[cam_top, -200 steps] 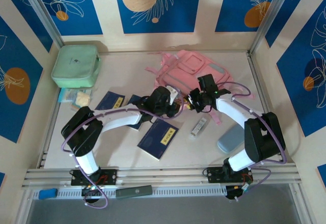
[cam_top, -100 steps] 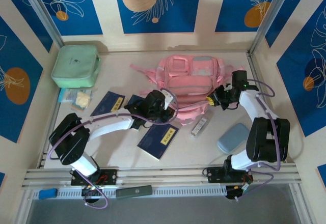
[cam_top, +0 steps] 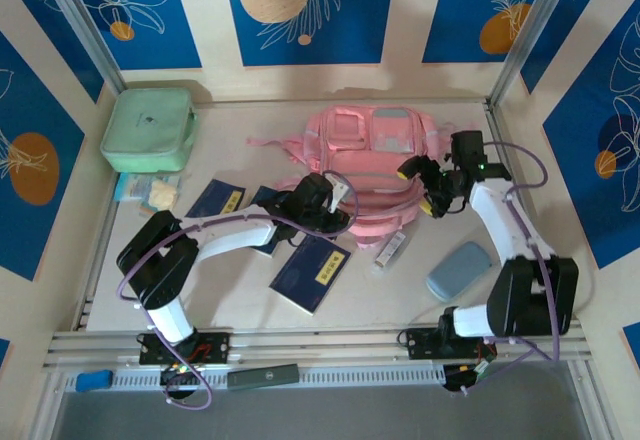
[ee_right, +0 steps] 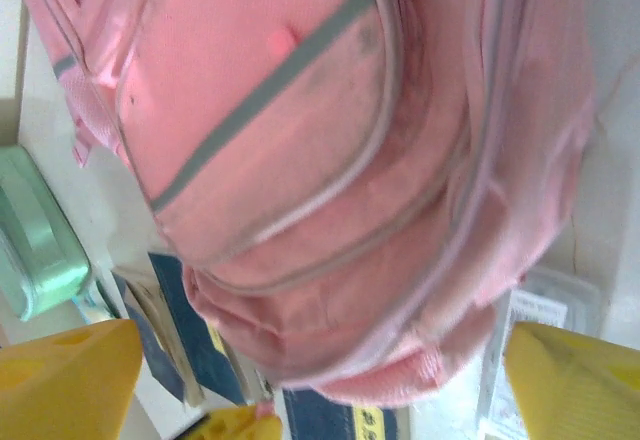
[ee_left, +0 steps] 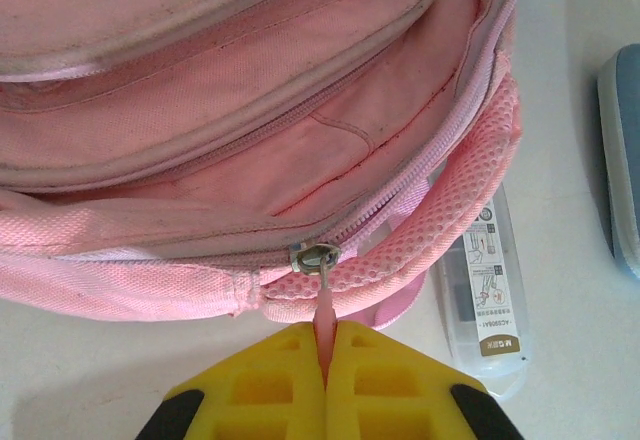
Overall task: Pack the student bag
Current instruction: Unzip the student bag at the top-center of the table.
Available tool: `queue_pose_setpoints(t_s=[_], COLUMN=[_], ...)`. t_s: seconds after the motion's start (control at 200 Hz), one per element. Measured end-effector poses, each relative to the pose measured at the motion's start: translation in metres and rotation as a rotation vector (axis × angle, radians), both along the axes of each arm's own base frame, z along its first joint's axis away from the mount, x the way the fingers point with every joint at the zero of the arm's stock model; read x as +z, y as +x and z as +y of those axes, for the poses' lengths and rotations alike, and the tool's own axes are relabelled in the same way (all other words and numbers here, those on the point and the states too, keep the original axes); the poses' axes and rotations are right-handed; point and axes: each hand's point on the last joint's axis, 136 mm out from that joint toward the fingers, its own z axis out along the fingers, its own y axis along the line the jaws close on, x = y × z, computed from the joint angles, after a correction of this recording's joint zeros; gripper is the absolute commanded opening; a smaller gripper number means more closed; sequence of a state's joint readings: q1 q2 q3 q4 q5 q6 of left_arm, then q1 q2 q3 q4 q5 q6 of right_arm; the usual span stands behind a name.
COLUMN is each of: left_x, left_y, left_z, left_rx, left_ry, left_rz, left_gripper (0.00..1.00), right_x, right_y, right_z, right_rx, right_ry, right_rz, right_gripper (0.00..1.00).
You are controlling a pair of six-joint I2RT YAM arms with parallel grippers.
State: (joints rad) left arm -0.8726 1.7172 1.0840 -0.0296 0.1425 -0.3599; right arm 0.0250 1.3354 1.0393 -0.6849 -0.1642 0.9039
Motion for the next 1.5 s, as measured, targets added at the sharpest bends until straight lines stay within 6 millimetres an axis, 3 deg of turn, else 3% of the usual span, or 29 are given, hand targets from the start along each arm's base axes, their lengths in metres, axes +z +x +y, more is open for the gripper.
queue_pose_setpoints(t_s=[0.13, 0.235, 0.445, 0.58, 0.7, 0.795, 0.935, 1.15, 1.261, 1.501], left_x=[0.0, 0.001, 0.001, 0.002, 0.002, 0.005, 0.015, 0.037, 0.031, 0.009], left_y=[-0.001, -0.001, -0.003, -0.003, 0.0, 0.001, 0.006, 0.033, 0.054, 0.096], left_z=[0.0, -0.001, -0.003, -0.003, 0.0, 0.001, 0.003, 0.03, 0.056, 0.095], left_rx=[0.003, 0.001, -0.002, -0.002, 0.013, 0.012, 0.017, 0.087, 0.157, 0.283], left_ry=[-0.005, -0.009, -0.015, -0.012, 0.005, 0.025, 0.051, 0.07, 0.098, 0.152], left_rz=[0.008, 0.007, 0.013, 0.015, 0.011, 0.01, -0.039, -0.096, -0.078, -0.032], left_gripper=[0.0, 0.0, 0.0, 0.0, 0.0, 0.0, 0.0, 0.0, 0.0, 0.0], right_x=[-0.024, -0.044, -0.067, -0.087, -0.095, -0.09, -0.076, -0.039, -0.032, -0.03], right_y=[-0.037, -0.054, -0.03, -0.011, -0.009, -0.005, 0.001, 0.009, 0.012, 0.012], right_z=[0.041, 0.068, 0.083, 0.087, 0.087, 0.086, 0.072, 0.035, 0.025, 0.029], right_rx=[0.025, 0.018, -0.103, -0.132, -0.101, -0.057, -0.024, -0.017, -0.006, 0.038], right_ry=[0.036, 0.047, 0.061, 0.03, 0.004, 0.012, 0.079, 0.138, 0.146, 0.147], right_rz=[0.099, 0.187, 0.22, 0.277, 0.288, 0.267, 0.241, 0.122, 0.085, 0.065], right_gripper=[0.94, 0.89, 0.81, 0.55, 0.27, 0.09, 0.0, 0.0, 0.0, 0.0])
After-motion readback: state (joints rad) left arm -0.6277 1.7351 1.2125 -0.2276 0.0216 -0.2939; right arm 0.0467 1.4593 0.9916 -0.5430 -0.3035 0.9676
